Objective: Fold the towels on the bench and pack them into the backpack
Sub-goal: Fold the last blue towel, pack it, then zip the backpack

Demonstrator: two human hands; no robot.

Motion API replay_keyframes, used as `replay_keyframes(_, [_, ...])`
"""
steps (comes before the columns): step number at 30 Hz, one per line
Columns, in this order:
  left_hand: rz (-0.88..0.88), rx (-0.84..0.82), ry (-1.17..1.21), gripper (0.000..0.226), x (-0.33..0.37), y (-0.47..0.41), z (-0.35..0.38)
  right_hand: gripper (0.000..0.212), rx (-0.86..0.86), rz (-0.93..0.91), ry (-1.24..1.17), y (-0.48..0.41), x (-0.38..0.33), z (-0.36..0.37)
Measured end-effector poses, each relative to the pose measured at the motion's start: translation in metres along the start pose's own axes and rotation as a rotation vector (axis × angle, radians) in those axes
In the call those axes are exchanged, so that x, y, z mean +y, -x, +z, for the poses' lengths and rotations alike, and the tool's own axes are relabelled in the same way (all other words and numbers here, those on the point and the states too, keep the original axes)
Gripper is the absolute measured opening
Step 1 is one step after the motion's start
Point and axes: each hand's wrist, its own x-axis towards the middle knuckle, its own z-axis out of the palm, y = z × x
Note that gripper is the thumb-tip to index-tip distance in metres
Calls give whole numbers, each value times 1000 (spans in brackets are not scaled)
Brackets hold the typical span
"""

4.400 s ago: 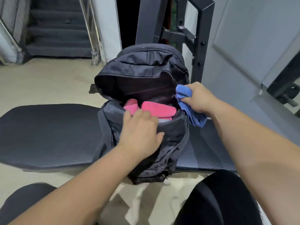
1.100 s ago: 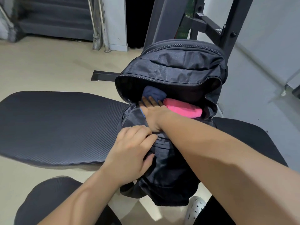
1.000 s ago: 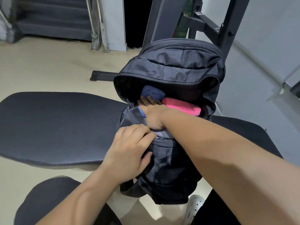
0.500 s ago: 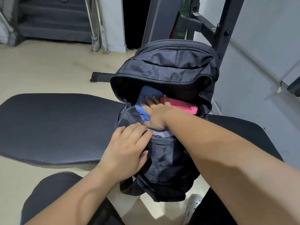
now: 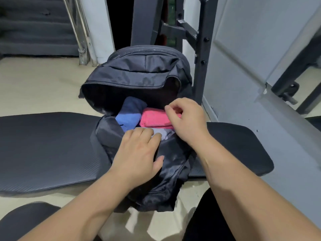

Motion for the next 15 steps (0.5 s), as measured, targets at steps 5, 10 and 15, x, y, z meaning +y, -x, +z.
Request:
replay_keyframes(5, [20, -93, -67, 54, 31, -29, 5, 12, 174, 458, -263, 6, 34, -25])
replay_keyframes(10, [-25, -96, -59, 43, 38, -36, 4, 30, -203, 797, -533, 21, 64, -13])
replay_keyframes(15, [-40, -93, -81, 36, 28, -29, 10, 40, -312, 688, -602, 27, 50, 2])
